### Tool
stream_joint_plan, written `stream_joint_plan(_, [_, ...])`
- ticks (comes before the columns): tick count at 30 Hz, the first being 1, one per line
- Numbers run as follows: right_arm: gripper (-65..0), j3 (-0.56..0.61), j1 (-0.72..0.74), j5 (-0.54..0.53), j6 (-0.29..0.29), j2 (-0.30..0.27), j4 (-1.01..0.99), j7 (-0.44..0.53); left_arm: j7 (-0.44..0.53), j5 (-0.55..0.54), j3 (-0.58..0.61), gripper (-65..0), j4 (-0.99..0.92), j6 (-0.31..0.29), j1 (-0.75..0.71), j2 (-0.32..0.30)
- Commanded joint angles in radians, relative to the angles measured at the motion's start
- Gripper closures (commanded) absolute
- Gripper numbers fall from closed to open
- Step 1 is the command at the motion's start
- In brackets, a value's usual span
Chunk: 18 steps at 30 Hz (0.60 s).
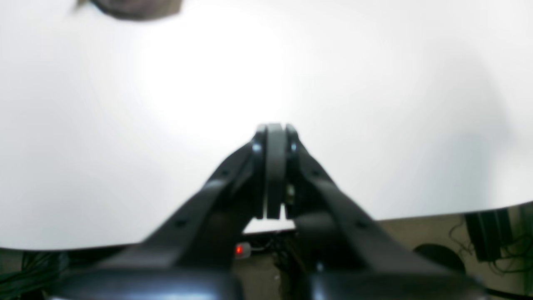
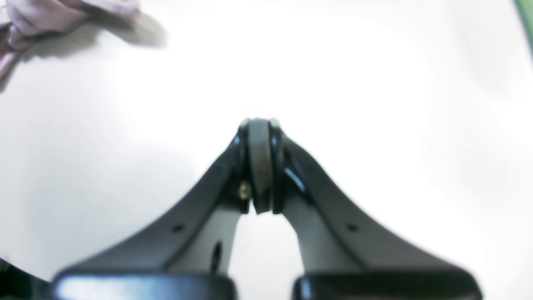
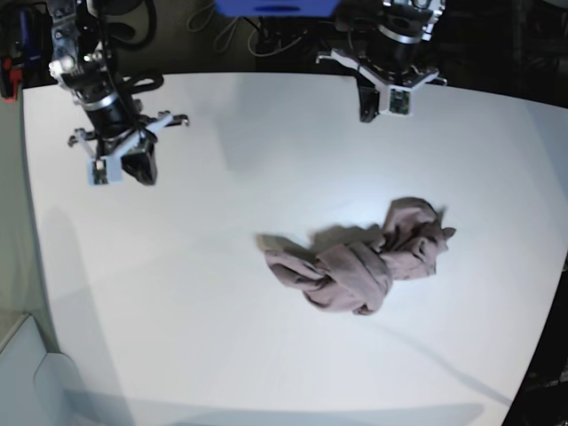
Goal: Layout the t-shirt on the table in an organized manner, then fold the t-shirt properly
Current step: 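Move both grippers out over the table toward the mauve t-shirt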
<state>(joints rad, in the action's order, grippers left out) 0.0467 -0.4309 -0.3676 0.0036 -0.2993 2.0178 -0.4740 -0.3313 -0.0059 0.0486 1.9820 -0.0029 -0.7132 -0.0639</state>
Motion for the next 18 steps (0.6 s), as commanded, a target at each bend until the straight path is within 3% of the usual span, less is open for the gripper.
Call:
stream_joint_plan(1, [0.0,0.012,0.025,-0.003,0.002,-0.005,0.019,0.002,0.025,-0.003,0.001,-0.3,0.024,0.002,-0.007,0.003])
stream_joint_plan(6, [-1.0,0.086,0.14,-0.003,0.002,0.035,0.018,-0.101,0.025,-0.003,-0.002,-0.4,0.035,0.002,0.053,0.042])
stream_joint_plan(12, [-12.6,0.109,0.16,0.0,0.002,0.065,0.011,-0.131,-0.094,-0.003,-0.002,-1.4,0.044,0.002,0.177,0.118])
stream_joint_plan(14, [-15.0,0.109,0.159,0.002,0.002,0.061,0.011,-0.131,-0.13,-0.003,-0.003,-6.1,0.044,0.004,0.208,0.14])
stream_joint_plan(18, [-15.9,0.101,0.155,0.005,0.002,0.038,0.011,-0.131,-0.148,-0.003,0.001,-27.7,0.044,-0.001,0.272,0.157])
